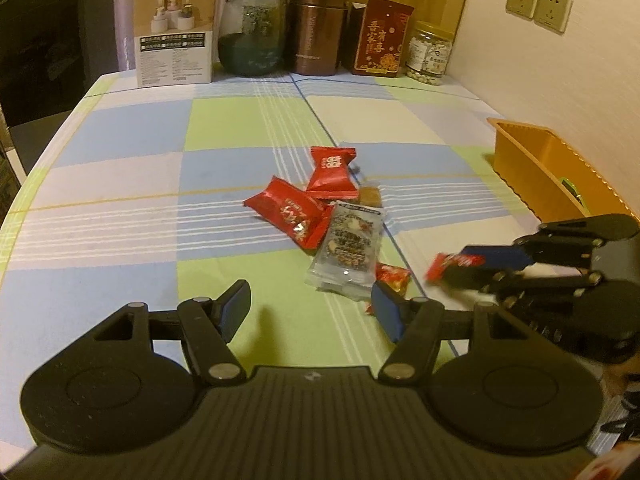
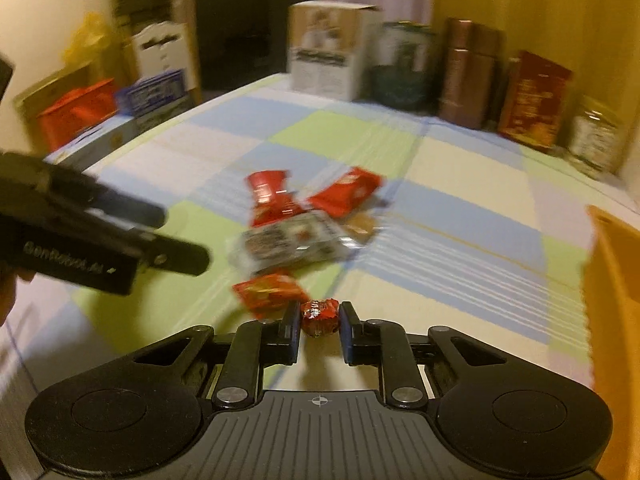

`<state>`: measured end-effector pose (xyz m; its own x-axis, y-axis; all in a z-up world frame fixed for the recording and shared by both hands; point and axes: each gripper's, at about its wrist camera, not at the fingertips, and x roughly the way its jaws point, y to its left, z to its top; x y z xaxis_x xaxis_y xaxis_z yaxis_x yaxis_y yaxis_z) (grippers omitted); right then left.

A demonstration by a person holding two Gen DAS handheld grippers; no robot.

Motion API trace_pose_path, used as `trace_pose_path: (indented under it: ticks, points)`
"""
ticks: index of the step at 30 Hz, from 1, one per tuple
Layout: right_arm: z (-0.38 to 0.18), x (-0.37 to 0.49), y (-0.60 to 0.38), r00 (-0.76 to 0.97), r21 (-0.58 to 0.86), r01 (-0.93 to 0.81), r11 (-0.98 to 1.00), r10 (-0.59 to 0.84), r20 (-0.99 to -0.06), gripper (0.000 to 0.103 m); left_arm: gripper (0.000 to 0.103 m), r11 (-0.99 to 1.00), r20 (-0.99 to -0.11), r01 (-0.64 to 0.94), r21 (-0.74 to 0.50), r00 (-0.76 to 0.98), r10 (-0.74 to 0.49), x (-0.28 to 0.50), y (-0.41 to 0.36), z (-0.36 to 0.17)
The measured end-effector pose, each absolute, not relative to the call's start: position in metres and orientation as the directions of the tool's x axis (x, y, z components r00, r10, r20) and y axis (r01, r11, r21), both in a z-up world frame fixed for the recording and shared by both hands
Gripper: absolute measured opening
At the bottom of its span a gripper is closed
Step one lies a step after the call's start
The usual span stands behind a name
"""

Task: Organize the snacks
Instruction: 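Grasp the clear nut packet with the left gripper while the right grasps a small red candy, then carry the nut packet and red candy over the orange tray with both grippers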

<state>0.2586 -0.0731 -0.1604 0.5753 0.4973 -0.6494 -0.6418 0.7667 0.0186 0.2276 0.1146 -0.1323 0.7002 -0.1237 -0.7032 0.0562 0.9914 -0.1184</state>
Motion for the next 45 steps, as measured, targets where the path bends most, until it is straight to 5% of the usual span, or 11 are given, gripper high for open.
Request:
trace_pose_path:
  ticks: [7,14,27,45]
  points:
    - [-0.155,0.271,-0.106,0.627,0.090,-0.504,0.859,0.436,-0.646,0.020,0.062,0.991,-0.688,0.085,-0.105,0.713,-0.135,0.242,0.102,-0.136]
    - [-0.154,0.274,-0.110,0.625,0.118,-0.478,0.871,0.431,-0.651,0.020,0.042,0.989,-0.698,0.118,-0.092,0.700,-0.149,0.265,0.092,-0.146]
    - [-0.158,0.278,-0.112,0.615,0.134,-0.472,0.871,0.434,-0.658,0.020,0.039,0.990,-0.722,0.115,-0.077,0.679,-0.135,0.279,0.084,-0.158]
    - [-0.153,0.250,-0.118,0.609,0.147,-0.468,0.872,0.438,-0.662,0.020,0.036,0.997,-0.729,0.026,-0.071,0.681,-0.070,0.199,0.098,-0.149]
